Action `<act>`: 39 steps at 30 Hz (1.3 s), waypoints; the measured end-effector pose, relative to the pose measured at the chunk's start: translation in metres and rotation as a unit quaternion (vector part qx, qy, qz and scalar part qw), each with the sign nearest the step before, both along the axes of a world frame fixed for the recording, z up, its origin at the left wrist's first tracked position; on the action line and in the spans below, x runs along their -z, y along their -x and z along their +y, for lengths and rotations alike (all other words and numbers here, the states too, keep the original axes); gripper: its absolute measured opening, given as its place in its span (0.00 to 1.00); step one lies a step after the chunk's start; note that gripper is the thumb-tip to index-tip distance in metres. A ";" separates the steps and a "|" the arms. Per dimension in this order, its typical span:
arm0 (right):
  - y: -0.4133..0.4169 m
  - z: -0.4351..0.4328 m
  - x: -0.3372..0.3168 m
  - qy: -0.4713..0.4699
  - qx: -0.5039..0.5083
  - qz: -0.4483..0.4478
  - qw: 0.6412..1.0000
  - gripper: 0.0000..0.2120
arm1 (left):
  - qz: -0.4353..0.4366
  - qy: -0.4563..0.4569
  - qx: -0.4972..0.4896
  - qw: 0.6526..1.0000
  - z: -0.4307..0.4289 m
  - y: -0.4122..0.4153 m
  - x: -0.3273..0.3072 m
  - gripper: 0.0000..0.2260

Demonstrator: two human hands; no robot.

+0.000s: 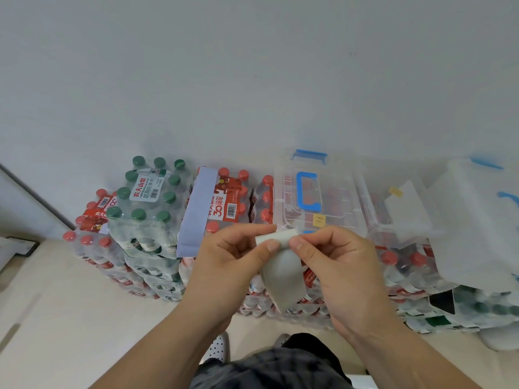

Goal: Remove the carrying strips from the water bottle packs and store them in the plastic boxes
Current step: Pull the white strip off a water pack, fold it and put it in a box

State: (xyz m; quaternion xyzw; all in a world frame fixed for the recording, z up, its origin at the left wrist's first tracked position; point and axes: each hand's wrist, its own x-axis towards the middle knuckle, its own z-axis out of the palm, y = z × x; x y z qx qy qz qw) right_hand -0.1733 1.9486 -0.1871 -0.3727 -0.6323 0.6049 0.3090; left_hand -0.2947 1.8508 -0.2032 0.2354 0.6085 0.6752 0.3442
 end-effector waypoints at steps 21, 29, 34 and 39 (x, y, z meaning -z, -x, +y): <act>-0.008 0.006 -0.002 0.033 -0.037 -0.002 0.999 0.07 | -0.005 -0.022 0.002 1.000 0.006 -0.005 -0.003 0.11; -0.011 0.011 -0.001 0.034 -0.019 0.042 0.998 0.10 | -0.037 -0.009 0.013 0.999 0.009 -0.006 -0.007 0.11; -0.013 0.012 -0.004 0.041 -0.039 0.033 0.998 0.09 | -0.027 -0.017 0.002 0.999 0.011 -0.007 -0.006 0.10; -0.013 0.012 -0.001 0.042 -0.026 0.031 0.998 0.06 | -0.012 -0.029 0.003 1.000 0.011 -0.007 -0.004 0.09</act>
